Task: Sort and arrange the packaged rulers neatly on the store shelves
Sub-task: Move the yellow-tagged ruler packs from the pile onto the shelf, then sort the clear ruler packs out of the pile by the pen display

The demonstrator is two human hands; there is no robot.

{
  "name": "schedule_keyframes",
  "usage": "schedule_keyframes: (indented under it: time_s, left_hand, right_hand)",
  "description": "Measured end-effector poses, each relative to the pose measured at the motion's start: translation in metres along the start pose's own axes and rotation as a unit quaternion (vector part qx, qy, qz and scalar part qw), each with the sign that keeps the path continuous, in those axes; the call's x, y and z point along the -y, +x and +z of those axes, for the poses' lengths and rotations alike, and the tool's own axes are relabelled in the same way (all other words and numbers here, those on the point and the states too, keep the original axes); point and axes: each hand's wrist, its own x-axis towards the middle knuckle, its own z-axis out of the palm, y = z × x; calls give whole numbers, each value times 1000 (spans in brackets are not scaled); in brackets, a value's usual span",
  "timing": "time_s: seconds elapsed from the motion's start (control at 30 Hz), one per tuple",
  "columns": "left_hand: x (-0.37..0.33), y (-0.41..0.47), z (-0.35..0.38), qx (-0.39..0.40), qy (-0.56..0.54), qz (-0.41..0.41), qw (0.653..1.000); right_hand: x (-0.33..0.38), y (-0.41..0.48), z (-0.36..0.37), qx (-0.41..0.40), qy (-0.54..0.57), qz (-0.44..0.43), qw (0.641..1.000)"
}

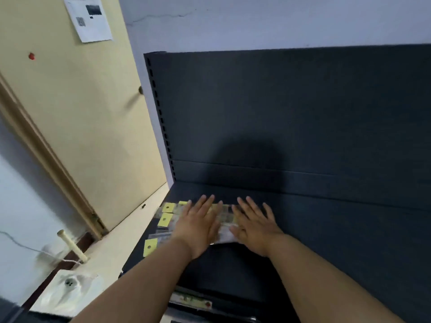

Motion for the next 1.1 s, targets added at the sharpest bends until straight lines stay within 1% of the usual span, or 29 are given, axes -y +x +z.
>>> schedule_keyframes:
  time_s: [0.17, 0.27, 0.37, 0.47, 0.53, 0.73, 0.9, 1.0, 1.1]
  left_hand:
    - [-73, 48, -17, -15, -11, 129, 992]
    - [-137, 61, -21, -44, -1, 215, 976]
    - [-213, 65, -26, -56, -16, 287, 956]
    - [-293, 64, -35, -65, -30, 340, 938]
    - [-353, 61, -40, -78, -33, 361, 929]
    - [-539, 43, -63, -79, -27, 430, 899]
    - [-652, 39, -74, -60, -52, 449, 890]
    - [-706, 45, -72, -52, -31, 476, 878]
    - [-759, 60, -66, -38, -31, 481, 875]
  right_hand:
    - [-62, -53, -26, -36, -32, 115, 992]
    - [-107, -103, -35, -52, -35, 184, 981]
    - [-156, -167, -34, -63, -29, 259, 963]
    - [-205, -235, -29, -70, -34, 323, 943]
    - [-237, -286, -27, -72, -36, 356, 931]
    - [-337, -425, -24, -71, -40, 423, 903]
    - [-410, -516, -14, -58, -28, 477, 877]
    - [-451, -552, -2, -51, -13, 498, 866]
    - [-493, -575, 7, -57, 4, 508, 859]
